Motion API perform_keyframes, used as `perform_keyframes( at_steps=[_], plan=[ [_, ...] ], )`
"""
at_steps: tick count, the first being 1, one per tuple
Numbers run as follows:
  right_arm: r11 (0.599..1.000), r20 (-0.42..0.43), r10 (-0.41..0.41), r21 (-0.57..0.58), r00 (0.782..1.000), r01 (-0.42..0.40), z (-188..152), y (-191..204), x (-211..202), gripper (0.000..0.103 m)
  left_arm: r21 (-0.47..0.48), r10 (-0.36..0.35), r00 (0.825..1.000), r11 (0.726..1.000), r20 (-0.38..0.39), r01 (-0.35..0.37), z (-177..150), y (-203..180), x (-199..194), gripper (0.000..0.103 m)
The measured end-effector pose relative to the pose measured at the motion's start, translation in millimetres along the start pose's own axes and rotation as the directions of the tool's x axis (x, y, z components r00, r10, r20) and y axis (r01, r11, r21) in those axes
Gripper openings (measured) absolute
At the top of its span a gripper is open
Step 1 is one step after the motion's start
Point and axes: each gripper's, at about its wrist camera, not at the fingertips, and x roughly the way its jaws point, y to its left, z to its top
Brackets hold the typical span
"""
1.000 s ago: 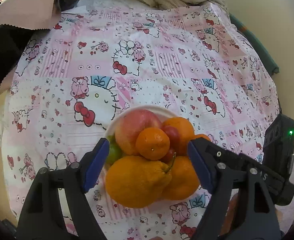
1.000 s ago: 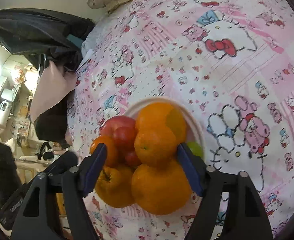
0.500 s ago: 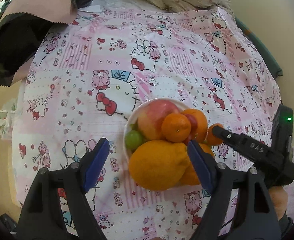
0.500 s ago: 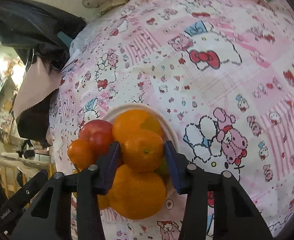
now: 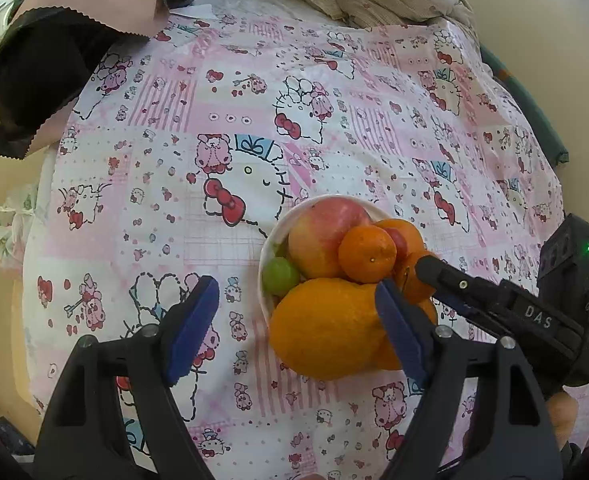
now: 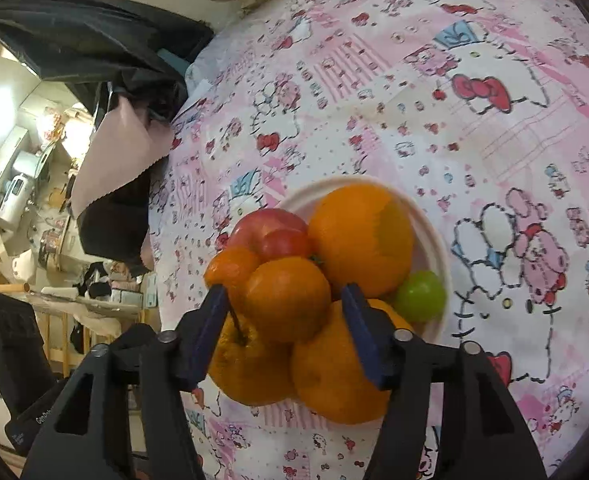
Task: Organize fruits
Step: 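Lower the mandarin onto the fruit pile with the left gripper while the right gripper lowers its mandarin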
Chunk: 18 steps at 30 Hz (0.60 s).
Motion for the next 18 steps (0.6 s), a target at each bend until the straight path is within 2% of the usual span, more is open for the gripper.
perform_keyframes(
  at_steps=[7, 13, 15, 18],
  plan=[
    [1.0, 0.015, -0.019, -0.011, 1.0, 0.019, -1.4, 0.7, -6.5, 0.074, 0.022, 0.008, 1.0, 1.0, 0.017, -0.008, -3.8, -5.6, -6.6, 0.078],
    [0.998, 0.053, -0.066, 0.0, 0.996, 0.066, 1.5, -7.6, -12.3, 0.075, 0.02, 0.0, 1.0, 1.0, 0.018, -0.001, -10.6, -5.6, -15.7, 0.078],
    [0.995, 0.057, -0.097, -0.003, 0.994, 0.097, 3.2, -9.9, -13.0, 0.072, 0.02, 0.0, 1.0, 1.0, 0.017, -0.001, -13.2, -4.5, -17.3, 0.078],
    [0.987, 0.05, -0.161, -0.021, 0.986, 0.162, 3.9, -11.0, -11.1, 0.048, 0.016, 0.004, 1.0, 1.0, 0.013, -0.004, -16.6, -1.7, -17.6, 0.078]
  ],
)
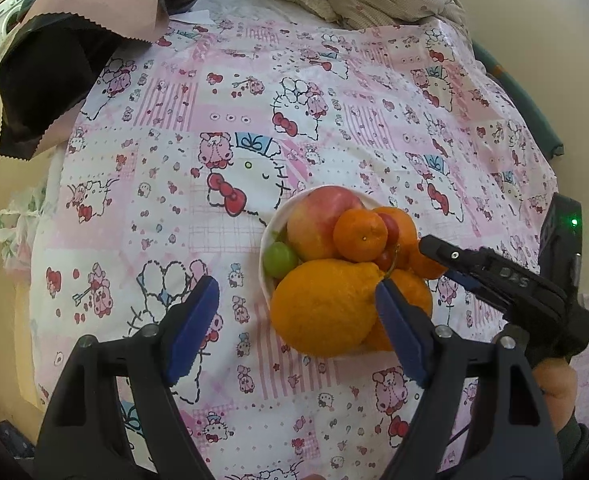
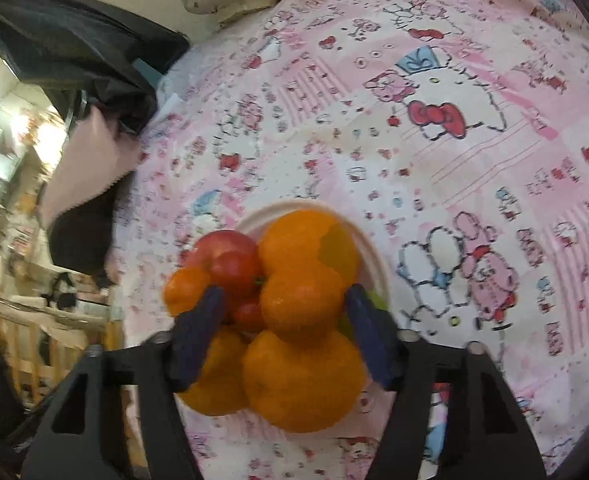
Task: Organize fruits
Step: 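Lower the mandarin onto the fruit pile with the left gripper while the right gripper lowers its mandarin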
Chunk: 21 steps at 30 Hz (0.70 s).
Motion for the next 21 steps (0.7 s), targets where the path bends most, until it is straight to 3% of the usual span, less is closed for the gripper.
perform_keyframes(
  at_steps=[1, 6, 9, 12, 15, 19, 21],
  plan=[
    [1.0, -0.005, -0.027, -0.008, 1.0, 0.026, 0.3, -1.2, 1.3, 0.046, -0.005, 0.0, 1.0, 1.0, -0.004, 0.0, -0.9, 1.2, 1.2, 0.078],
    [1.0, 0.005, -0.01, -0.008, 1.0, 0.01, 1.7, -2.9, -2.2, 0.045, -0.019, -0.006, 1.0, 1.0, -0.011, 0.005, -0.9, 3.5, 5.2, 0.078],
    [0.998, 0.006, 0.068, 0.008, 0.998, -0.068, 1.7, 3.2, -4.9, 0.045, -0.019, -0.006, 1.0, 1.0, -0.007, 0.006, -1.0, 4.2, 5.2, 0.078],
    [0.981, -0.035, 0.193, 0.009, 0.981, -0.193, -1.3, 16.4, 1.0, 0.045, -0.022, -0.01, 1.0, 1.0, -0.007, 0.01, -0.8, 4.3, 8.2, 0.078],
    [0.982, -0.076, 0.189, 0.042, 0.979, -0.186, -9.4, 15.7, 15.1, 0.047, -0.025, -0.009, 1.0, 1.0, -0.008, 0.009, -0.3, 4.0, 8.0, 0.078],
    [0.98, -0.059, 0.199, 0.038, 0.978, -0.197, -9.1, 14.4, 15.0, 0.048, -0.032, -0.016, 1.0, 0.999, -0.012, 0.015, -0.2, 2.2, 9.7, 0.078],
    [0.981, -0.056, 0.191, 0.029, 0.98, -0.19, -9.6, 17.0, 14.3, 0.054, -0.03, -0.017, 1.0, 0.999, -0.01, 0.017, 0.1, 2.8, 8.7, 0.078]
  ],
)
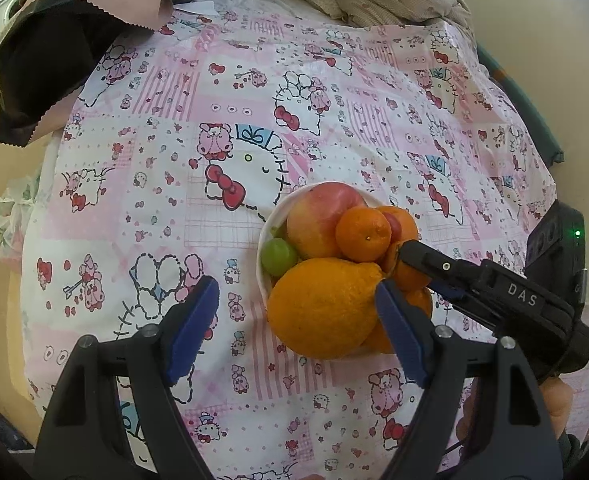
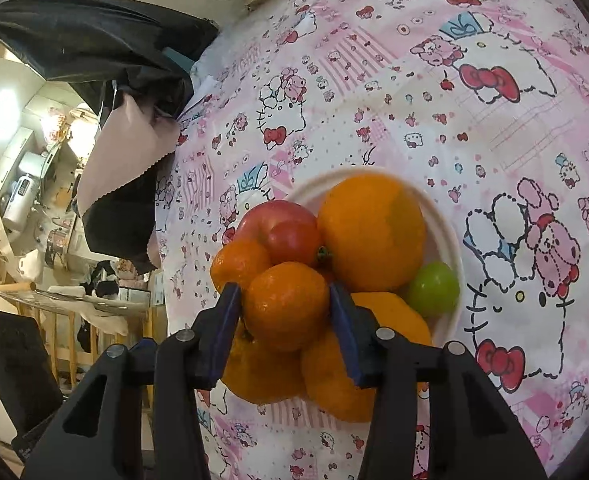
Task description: Organize fruits
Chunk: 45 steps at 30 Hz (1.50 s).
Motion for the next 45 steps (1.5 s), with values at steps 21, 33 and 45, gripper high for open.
perform_keyframes(
  at_steps=[21, 33, 45],
  plan=[
    [0.989, 0.118, -0.111, -0.083, 0.987, 0.121, -6.2, 17.6, -49.9, 0.084, 0.062, 0.044, 0.995, 0.997, 0.092, -0.05, -4.5, -4.9, -23.0, 0.078],
    [0.995, 0.041, -0.08, 0.067, 0.996, 0.077, 15.3, -37.9, -8.4, 0.083, 0.036, 0.027, 0.994, 0.999, 0.109, -0.031, -18.0, 7.1, -46.1, 0.078],
    [0.981, -0.019, -0.169, 0.09, 0.985, 0.17, 12.2, -48.8, -16.4, 0.042, -0.042, -0.028, 0.998, 0.999, 0.056, 0.031, -10.6, 15.9, -33.7, 0.078]
  ],
)
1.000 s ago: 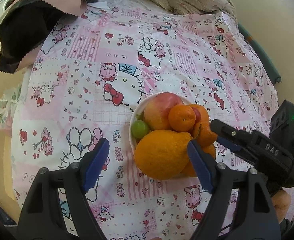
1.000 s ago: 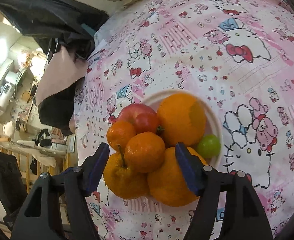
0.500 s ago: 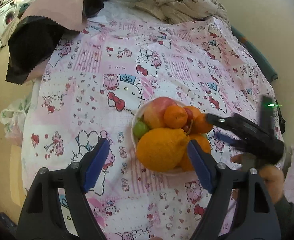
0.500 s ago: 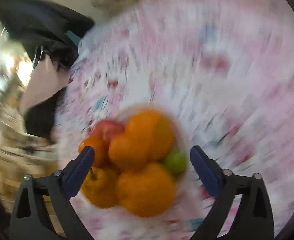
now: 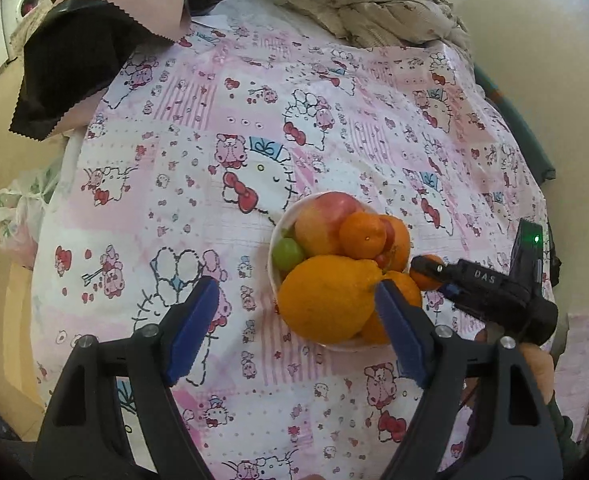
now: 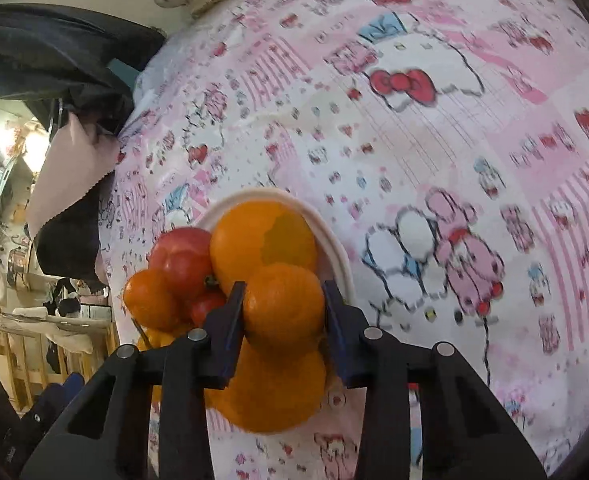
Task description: Organize fruits
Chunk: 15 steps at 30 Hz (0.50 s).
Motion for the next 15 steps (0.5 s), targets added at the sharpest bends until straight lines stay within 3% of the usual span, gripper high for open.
perform_keyframes(
  at_steps=[3, 9, 12, 14, 15],
  plan=[
    [0.999, -0.051, 0.009, 0.032, 0.999, -0.007, -6.3, -5.9, -2.9, 0.042, -0.014, -0.015, 1.0, 1.0, -0.008, 0.015, 3.5, -0.4, 0.7, 0.078],
    [0.999, 0.031, -0.01, -0.048, 0.999, 0.012, -1.6, 14.2, -18.3, 0.037, -0.043, -0.056, 0.998, 0.998, -0.024, 0.055, 4.3, -1.3, -6.2, 0.078],
    [0.989, 0.066, -0.012, -0.144, 0.998, 0.022, 13.2, 36.2, -24.7, 0.035, -0.037, -0.059, 0.998, 0.998, -0.014, 0.058, 5.0, -3.7, -11.4, 0.078],
    [0.979, 0.089, -0.018, -0.199, 0.996, 0.036, 28.3, 50.4, -27.4, 0.013, -0.05, -0.073, 0.997, 0.996, -0.014, 0.073, 6.4, -4.1, -13.1, 0.078],
    [0.976, 0.092, -0.017, -0.215, 0.996, 0.037, 35.6, 55.3, -27.7, 0.013, -0.055, -0.082, 0.997, 0.995, -0.014, 0.081, 7.7, -4.5, -13.7, 0.078]
  ],
)
